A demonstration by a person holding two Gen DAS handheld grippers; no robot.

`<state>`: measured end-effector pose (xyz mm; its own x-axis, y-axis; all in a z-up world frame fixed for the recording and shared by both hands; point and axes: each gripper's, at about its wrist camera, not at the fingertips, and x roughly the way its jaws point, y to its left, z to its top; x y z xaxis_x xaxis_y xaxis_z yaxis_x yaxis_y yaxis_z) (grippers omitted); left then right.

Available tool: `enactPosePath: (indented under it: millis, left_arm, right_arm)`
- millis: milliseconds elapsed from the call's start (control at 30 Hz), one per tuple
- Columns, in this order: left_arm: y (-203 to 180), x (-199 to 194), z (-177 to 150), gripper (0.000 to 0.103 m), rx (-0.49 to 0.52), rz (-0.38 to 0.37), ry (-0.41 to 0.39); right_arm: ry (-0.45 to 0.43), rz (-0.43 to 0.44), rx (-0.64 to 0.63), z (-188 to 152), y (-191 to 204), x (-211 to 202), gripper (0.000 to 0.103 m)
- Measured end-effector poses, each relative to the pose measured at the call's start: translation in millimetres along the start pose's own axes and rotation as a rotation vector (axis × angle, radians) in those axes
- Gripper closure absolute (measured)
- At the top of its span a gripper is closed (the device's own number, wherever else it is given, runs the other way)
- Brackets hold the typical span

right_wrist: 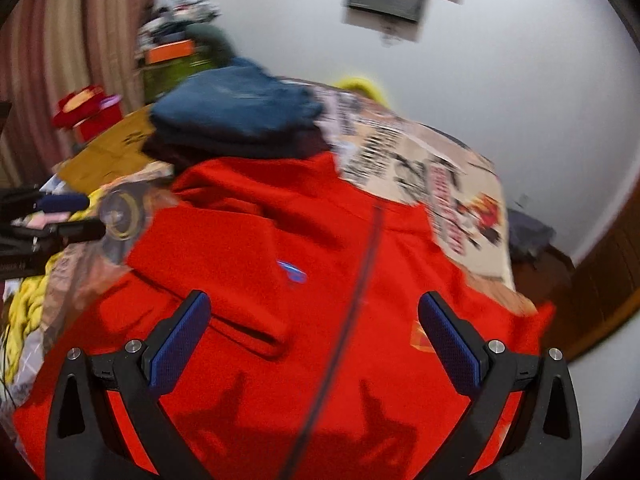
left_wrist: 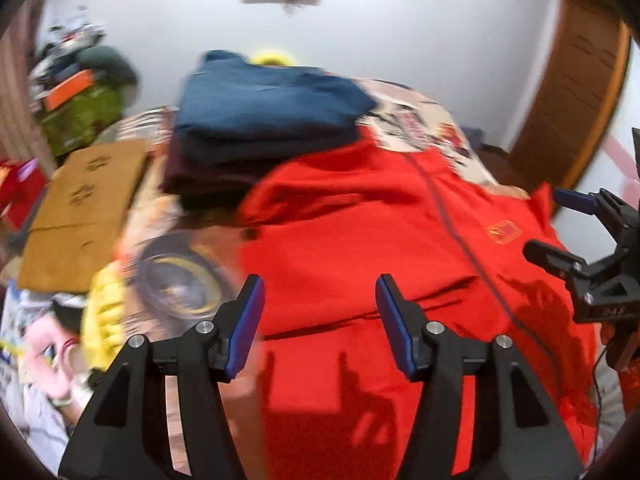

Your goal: Fold large clothes

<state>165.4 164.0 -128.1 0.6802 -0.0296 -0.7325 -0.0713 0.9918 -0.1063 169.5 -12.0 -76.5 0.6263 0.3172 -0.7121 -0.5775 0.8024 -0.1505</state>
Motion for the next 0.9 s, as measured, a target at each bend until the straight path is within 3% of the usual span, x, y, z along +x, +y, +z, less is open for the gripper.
enactPosePath:
  millis: [167, 333, 467, 600, 800, 900]
  left_arm:
    - [47.3, -7.4, -20.0, 0.046, -0.094, 0.044, 0.013]
    - [72.7, -7.2, -38.0, 0.046, -0.143, 0.072, 0.031]
    - [89.1, -7.0, -49.3, 0.046, -0.185, 0.080, 0.039]
    - [99.0, 3.0, -53.2, 0.046, -0.219, 0.071, 0.058]
    - [100.7, 16.2, -60.8, 0.046, -0.239, 0.051, 0.083]
    - [97.7, 18.5, -63.4, 0.046, -0.238, 0.052, 0.086]
  right_arm:
    - [0.045, 0.108, -0.121, 14.6, 51.5, 33.4, 0.000]
    - [0.165, 0.247, -0.192, 17.4, 103.2, 76.1, 0.002]
    - [0.229, 0.272, -0.253, 16.9, 132.7, 103.1, 0.002]
    - [0.284, 0.241, -0.344, 15.5, 154.5, 128.1, 0.008]
    - [0.330, 0.193, -0.411, 12.6, 166.5, 152.7, 0.029]
    - [0.330, 0.191, -0.426, 10.6, 167.7, 157.1, 0.050]
